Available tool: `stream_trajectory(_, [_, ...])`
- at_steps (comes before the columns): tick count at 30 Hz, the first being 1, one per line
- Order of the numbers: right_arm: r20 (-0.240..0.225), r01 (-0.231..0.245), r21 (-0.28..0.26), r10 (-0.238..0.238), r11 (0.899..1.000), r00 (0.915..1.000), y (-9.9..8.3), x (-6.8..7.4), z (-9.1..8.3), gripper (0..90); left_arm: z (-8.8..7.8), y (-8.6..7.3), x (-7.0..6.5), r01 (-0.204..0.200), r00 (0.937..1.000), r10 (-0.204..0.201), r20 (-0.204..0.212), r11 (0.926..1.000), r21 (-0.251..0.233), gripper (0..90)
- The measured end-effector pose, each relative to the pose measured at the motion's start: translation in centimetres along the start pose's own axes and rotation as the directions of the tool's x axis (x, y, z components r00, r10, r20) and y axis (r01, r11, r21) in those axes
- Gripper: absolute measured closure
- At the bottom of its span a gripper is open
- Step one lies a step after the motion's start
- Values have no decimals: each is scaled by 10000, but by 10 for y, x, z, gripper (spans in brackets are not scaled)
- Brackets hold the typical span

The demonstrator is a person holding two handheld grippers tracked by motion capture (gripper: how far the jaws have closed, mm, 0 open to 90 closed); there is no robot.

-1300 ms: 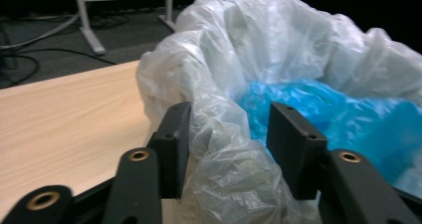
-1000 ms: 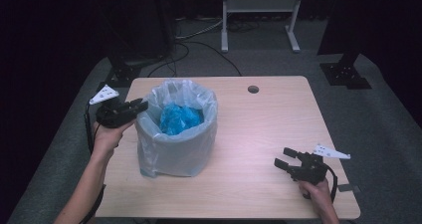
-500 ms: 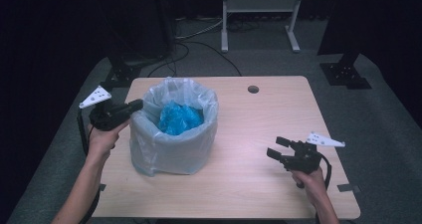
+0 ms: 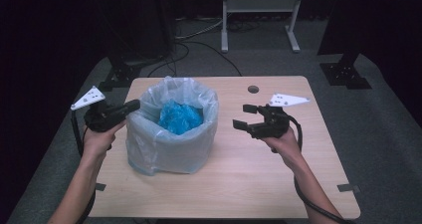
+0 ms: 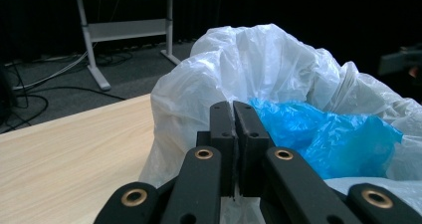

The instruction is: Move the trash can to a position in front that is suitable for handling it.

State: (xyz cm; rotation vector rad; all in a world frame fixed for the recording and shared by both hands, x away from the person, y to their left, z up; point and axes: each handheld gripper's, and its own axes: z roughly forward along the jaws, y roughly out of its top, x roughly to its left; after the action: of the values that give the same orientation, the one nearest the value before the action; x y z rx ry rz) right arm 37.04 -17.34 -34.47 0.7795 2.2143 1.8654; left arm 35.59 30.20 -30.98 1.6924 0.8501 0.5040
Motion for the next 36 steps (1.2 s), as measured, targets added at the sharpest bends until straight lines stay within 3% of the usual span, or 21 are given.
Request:
stream_trajectory(9, [-81,-76,357,79,9993,9999,29,-13,53,187,-7,-2,5,36,9999,-35,-116,9999,100,880])
stream_trajectory(15, [126,-93,615,86,9981,9999,33,-16,80,187,-11,-4,8,78,9998,-77,-175,9999,98,880])
stream_trajectory(21, [311,-168,729,146,9972,9994,33,-18,95,234,-13,-5,9,171,9998,-172,-126,9999,-9,880])
stream_trajectory(26, [878,248,840,-321,9962,9956,37,-13,100,469,-12,0,8,262,9996,-263,-41,9995,-182,880])
stream_trajectory(31, [1646,804,772,-922,9938,9820,42,-5,100,677,-9,5,6,380,9992,-377,111,9987,-353,880])
stream_trajectory(33, [1768,989,811,-1120,9918,9779,44,-1,100,770,-9,7,5,425,9989,-416,218,9981,-442,880])
stream_trajectory(36, [1665,1045,893,-1183,9905,9789,50,4,100,874,-7,12,2,567,9974,-539,473,9966,-602,880])
